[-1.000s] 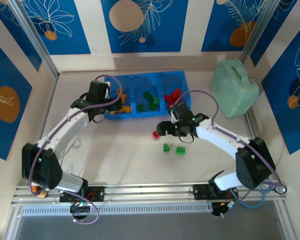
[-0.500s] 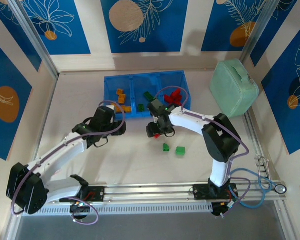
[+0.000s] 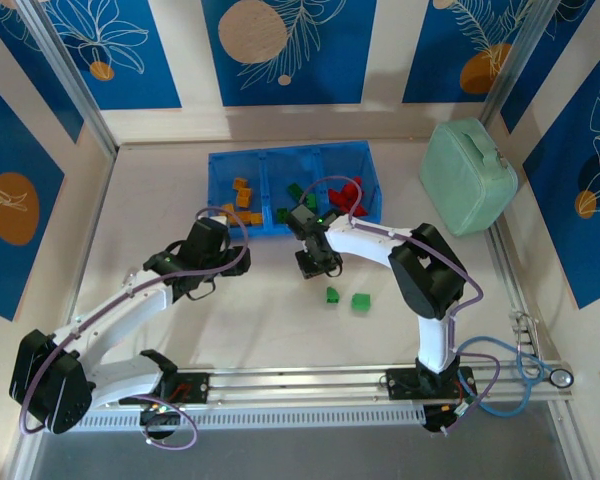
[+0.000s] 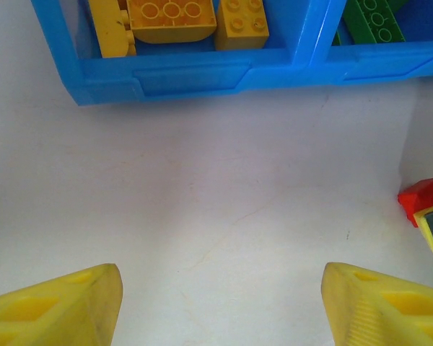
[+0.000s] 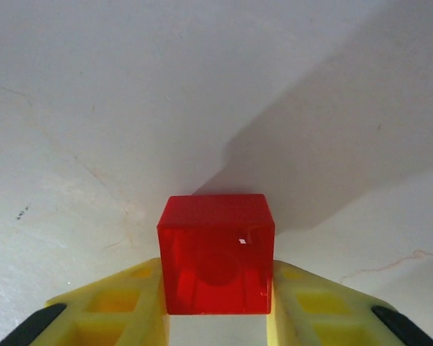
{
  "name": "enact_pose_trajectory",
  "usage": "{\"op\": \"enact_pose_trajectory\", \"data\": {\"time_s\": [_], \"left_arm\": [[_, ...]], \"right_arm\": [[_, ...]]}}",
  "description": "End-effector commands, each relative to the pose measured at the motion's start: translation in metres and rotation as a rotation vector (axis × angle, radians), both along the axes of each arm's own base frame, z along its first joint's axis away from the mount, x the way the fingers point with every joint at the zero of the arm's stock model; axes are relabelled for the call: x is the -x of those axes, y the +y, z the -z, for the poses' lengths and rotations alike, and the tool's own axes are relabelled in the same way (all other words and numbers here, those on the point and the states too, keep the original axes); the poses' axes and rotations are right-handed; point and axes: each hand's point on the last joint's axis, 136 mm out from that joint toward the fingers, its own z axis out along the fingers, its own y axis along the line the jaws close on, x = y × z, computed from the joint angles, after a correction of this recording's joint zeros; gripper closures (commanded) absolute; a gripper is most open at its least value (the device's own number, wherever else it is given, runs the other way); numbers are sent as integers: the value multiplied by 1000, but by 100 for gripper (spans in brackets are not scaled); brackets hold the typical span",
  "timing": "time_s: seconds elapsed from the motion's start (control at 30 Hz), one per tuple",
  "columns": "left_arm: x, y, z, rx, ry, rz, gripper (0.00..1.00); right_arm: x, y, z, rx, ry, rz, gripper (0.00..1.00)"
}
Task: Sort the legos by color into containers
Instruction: Pick up the lego from the center of the table, then place the lego in the container.
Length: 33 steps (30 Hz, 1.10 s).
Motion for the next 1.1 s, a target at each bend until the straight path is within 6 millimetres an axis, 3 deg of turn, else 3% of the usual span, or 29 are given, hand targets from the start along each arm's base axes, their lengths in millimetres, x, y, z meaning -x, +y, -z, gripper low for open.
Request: {"op": "enact_pose_trajectory", "data": {"time_s": [0.0, 0.23, 0.4, 0.57, 0.73, 0.93, 0.97, 1.07], "left_arm": [[1, -2, 0, 8, -11, -5, 27], [6, -7, 2, -7, -7, 20, 27], [12, -15, 6, -30, -3, 47, 27], [17, -27, 5, -26, -12, 81, 27], [22, -44, 4, -26, -34, 138, 27], [27, -60, 2, -36, -49, 191, 27], [28, -62, 0, -35, -53, 199, 27], [31, -71, -4, -37, -69, 234, 27]], "right_arm": [[-1, -1, -13, 12, -26, -10, 70], [-16, -21, -53, -26, -117, 32, 71], [-50, -53, -84, -52, -191, 114, 71], [-87, -78, -101, -57, -224, 178, 71], [-123, -93, -100, -86, -238, 231, 70], [-154, -101, -81, -76, -214, 280, 68], [-157, -102, -80, -74, -218, 287, 65], [-163, -105, -80, -51, -229, 304, 40]]}}
